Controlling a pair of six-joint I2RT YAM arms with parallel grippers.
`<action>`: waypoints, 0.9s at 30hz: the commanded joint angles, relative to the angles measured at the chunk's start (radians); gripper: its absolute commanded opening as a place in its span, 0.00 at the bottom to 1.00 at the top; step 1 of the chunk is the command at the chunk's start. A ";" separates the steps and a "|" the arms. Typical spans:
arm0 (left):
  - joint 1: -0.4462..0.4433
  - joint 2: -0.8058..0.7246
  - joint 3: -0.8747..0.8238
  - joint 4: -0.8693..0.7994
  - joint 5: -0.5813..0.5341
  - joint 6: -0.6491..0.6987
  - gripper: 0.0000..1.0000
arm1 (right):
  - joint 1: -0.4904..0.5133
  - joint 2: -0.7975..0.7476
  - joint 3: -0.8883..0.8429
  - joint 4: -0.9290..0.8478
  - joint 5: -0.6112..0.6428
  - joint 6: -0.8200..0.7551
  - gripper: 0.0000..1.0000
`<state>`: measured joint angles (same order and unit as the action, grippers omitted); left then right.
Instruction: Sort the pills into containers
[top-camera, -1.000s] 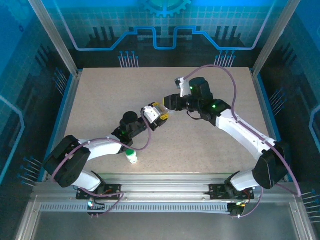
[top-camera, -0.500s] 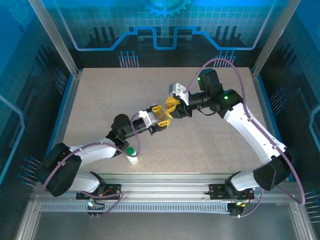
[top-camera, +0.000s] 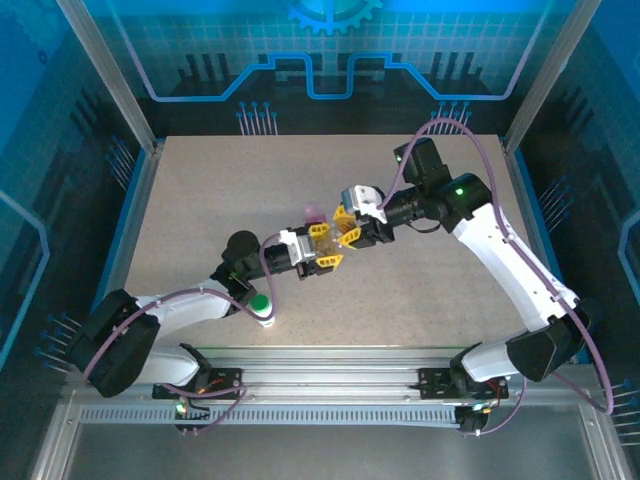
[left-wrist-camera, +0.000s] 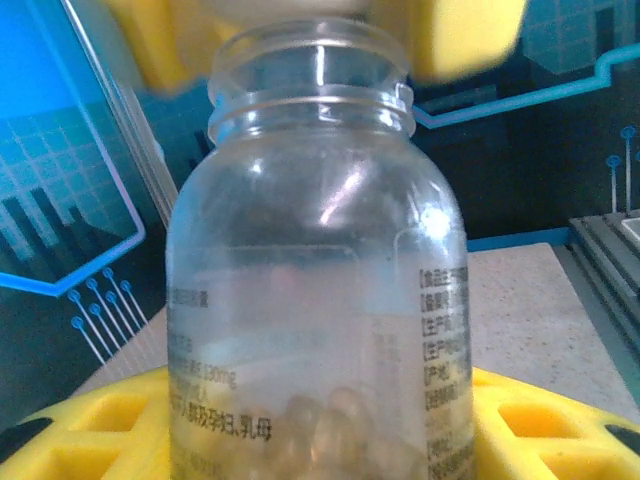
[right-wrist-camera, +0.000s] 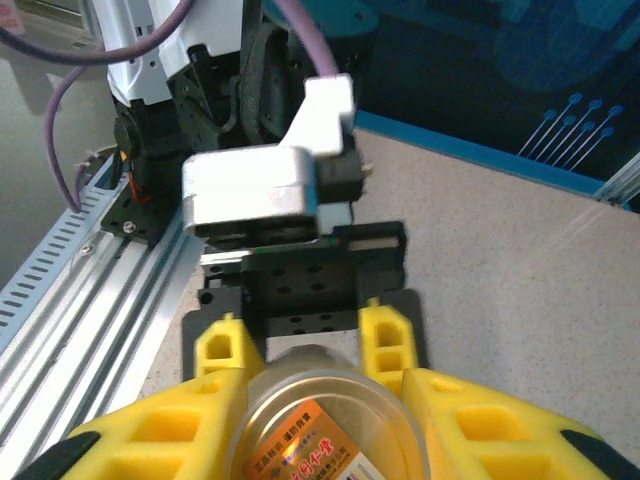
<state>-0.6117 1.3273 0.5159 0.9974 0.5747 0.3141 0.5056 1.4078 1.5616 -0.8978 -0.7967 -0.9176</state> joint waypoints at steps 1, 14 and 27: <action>-0.005 -0.010 -0.011 -0.030 0.116 0.008 0.00 | -0.021 -0.033 0.042 -0.025 -0.060 -0.048 0.00; -0.003 -0.031 0.012 -0.132 -0.204 0.047 0.00 | -0.059 -0.228 -0.358 0.725 0.216 0.602 0.00; -0.003 -0.074 0.017 -0.319 -0.459 0.048 0.00 | -0.068 -0.395 -0.769 1.072 0.548 1.010 0.00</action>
<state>-0.6121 1.3014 0.5133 0.7471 0.1967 0.3435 0.4484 1.0267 0.8532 0.0460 -0.3138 -0.0368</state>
